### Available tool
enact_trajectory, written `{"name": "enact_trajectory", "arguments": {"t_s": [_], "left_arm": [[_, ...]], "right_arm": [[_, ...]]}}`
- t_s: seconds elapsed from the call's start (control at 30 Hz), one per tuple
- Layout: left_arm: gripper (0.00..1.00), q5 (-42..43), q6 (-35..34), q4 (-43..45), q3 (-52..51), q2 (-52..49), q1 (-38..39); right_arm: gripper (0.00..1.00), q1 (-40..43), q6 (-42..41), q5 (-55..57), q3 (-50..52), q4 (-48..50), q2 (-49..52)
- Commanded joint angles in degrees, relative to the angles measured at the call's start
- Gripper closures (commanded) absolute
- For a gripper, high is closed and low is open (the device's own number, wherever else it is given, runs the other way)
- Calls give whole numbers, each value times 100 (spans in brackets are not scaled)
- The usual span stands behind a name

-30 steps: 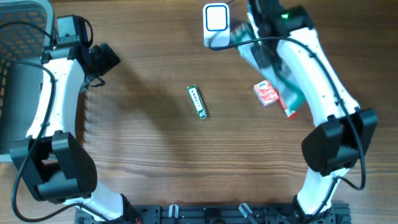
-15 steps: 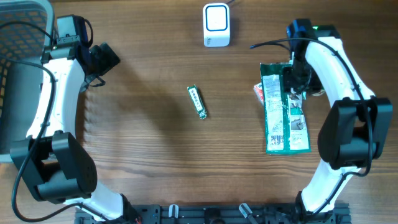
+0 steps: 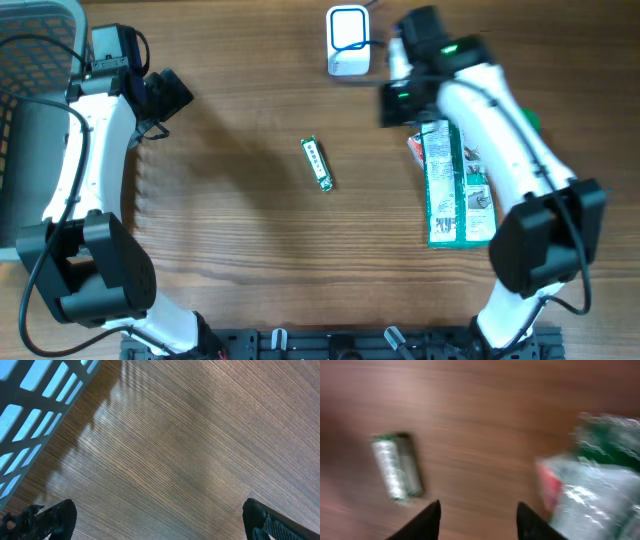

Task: Scan the item barcode
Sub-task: 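Carry the gloves pack right and set it down by the jar, then move the right gripper to the small green stick and lower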

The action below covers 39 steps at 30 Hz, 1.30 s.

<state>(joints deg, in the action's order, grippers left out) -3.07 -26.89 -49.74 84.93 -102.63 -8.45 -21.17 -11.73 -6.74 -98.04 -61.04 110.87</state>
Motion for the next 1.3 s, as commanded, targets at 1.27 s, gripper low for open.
{"name": "enact_trajectory", "arguments": {"t_s": [1.27], "left_arm": [[0,7,-37,-2,26,-2,-83]], "right_arm": [[39,-1692,-935,409,2730,4476,37]]}}
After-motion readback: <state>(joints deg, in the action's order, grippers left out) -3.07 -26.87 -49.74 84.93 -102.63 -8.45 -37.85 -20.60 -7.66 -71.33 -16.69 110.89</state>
